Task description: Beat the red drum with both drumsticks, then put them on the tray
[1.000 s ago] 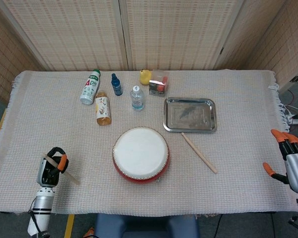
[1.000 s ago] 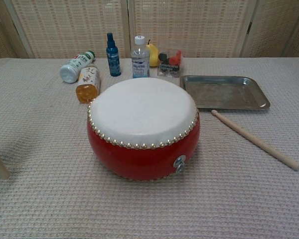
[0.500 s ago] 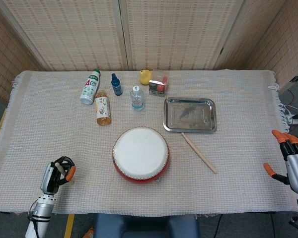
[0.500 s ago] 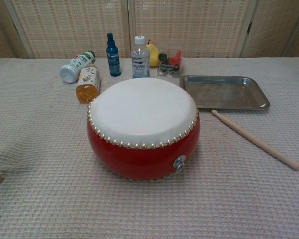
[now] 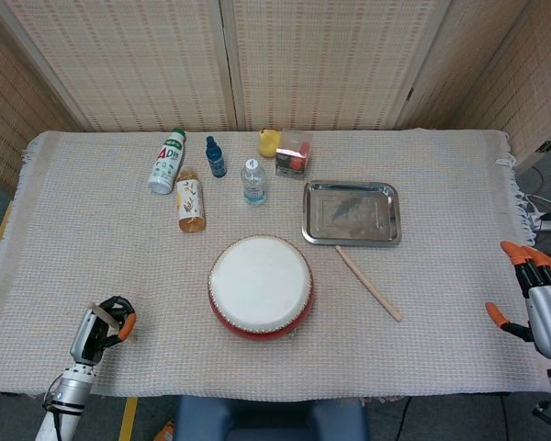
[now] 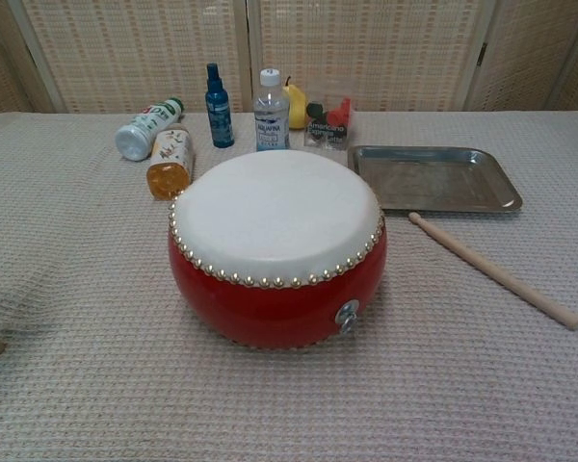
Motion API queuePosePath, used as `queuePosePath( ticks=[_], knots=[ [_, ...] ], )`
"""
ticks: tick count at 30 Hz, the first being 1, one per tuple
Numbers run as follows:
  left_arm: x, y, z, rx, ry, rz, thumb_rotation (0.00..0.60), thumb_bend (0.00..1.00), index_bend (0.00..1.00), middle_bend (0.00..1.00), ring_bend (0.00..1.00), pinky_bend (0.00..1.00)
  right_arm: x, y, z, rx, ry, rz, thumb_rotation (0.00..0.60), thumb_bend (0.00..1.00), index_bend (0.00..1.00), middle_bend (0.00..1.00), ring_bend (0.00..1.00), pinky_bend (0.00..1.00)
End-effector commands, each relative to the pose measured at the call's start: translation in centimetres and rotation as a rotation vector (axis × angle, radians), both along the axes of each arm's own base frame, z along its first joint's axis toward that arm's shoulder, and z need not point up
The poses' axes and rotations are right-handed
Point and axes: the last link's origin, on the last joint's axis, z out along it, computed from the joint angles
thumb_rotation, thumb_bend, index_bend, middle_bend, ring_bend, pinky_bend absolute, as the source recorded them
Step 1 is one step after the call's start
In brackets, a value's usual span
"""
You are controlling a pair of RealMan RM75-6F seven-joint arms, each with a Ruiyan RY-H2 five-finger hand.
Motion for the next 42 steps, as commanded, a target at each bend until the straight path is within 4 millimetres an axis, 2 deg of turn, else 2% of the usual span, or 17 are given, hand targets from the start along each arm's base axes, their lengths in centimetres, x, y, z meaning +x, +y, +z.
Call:
queuePosePath(
  ticks=[1, 5, 7, 28, 42],
  knots=[
    [-0.5, -0.3, -0.1, -0.010, -0.008, 0.018, 0.549, 0.40, 0.67, 0.81, 0.70, 0.78, 0.0, -0.1, 0.0, 0.001, 0.000, -0.001, 0.600, 0.19, 0.05, 0.11, 0.02, 0.15],
    [-0.9, -0.6, -0.4, -0.016, -0.010, 0.030, 0.360, 0.36, 0.67, 0.81, 0.70, 0.78, 0.1, -0.2, -0.1, 0.003, 0.000, -0.001, 0.600, 0.19, 0.05, 0.11, 0.02, 0.15],
    [-1.1, -0.6, -0.5, -0.021, -0.008, 0.030, 0.328, 0.35, 0.68, 0.82, 0.70, 0.78, 0.1, -0.2, -0.2, 0.004, -0.001, 0.000, 0.600, 0.19, 0.05, 0.11, 0.02, 0.15],
    [-2.2, -0.8, -2.7, -0.014, 0.101, 0.038, 0.326, 0.35, 0.74, 0.86, 0.74, 0.81, 0.2, 0.1, -0.1, -0.005, 0.003, -0.008, 0.600, 0.19, 0.05, 0.11, 0.02, 0.16],
    [-2.4, -1.1, -4.2, -0.028, 0.120, 0.049, 0.372, 0.35, 0.76, 0.88, 0.75, 0.81, 0.1, 0.1, -0.1, -0.004, 0.002, -0.012, 0.600, 0.19, 0.04, 0.11, 0.02, 0.16]
  ],
)
